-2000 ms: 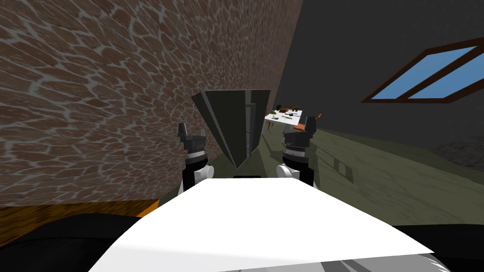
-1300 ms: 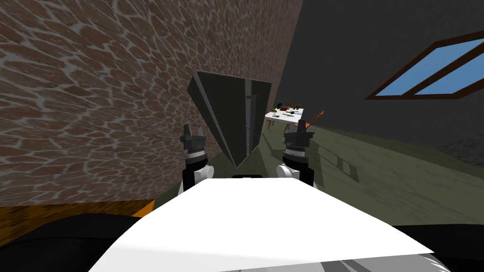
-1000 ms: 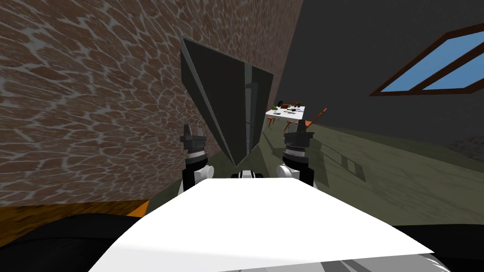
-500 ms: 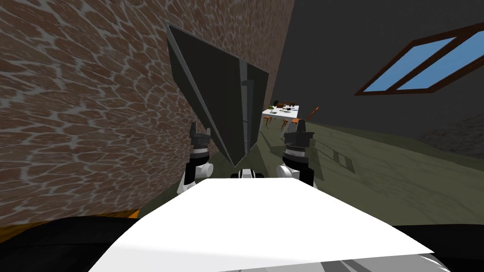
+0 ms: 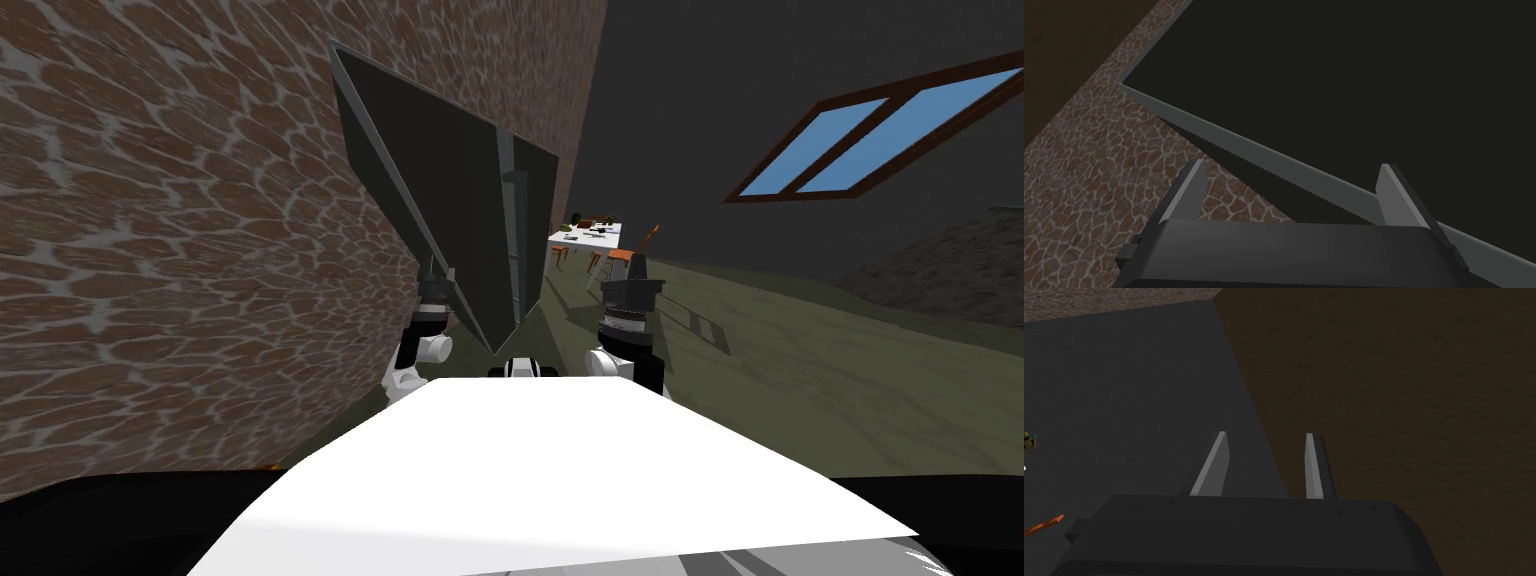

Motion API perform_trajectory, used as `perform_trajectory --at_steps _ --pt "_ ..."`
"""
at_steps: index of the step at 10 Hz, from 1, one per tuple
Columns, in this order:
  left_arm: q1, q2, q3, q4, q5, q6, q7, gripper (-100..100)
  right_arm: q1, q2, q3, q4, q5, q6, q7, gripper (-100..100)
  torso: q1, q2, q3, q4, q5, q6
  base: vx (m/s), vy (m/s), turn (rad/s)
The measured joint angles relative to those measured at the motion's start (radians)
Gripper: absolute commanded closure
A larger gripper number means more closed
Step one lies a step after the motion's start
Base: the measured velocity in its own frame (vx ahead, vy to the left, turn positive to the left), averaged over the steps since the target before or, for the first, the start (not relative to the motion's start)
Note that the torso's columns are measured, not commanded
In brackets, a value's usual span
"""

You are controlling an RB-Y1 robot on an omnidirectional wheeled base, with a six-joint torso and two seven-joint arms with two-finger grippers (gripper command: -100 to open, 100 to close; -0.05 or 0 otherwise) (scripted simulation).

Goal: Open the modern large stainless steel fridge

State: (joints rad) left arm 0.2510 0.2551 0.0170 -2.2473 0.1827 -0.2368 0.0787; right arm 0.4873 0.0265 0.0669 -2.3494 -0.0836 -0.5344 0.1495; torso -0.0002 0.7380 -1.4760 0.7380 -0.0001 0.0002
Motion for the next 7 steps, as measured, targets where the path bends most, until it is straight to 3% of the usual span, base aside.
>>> perform_trajectory --at_steps 7 --pt "-0.174 0.134 -0.011 0.107 0.103 0.144 0.015 -100 0.0 0.0 0.0 0.0 0.0 0.0 0.0 0 0.0 0.0 0.0 0.0 0.0 0.0 -0.004 -0.001 -0.117"
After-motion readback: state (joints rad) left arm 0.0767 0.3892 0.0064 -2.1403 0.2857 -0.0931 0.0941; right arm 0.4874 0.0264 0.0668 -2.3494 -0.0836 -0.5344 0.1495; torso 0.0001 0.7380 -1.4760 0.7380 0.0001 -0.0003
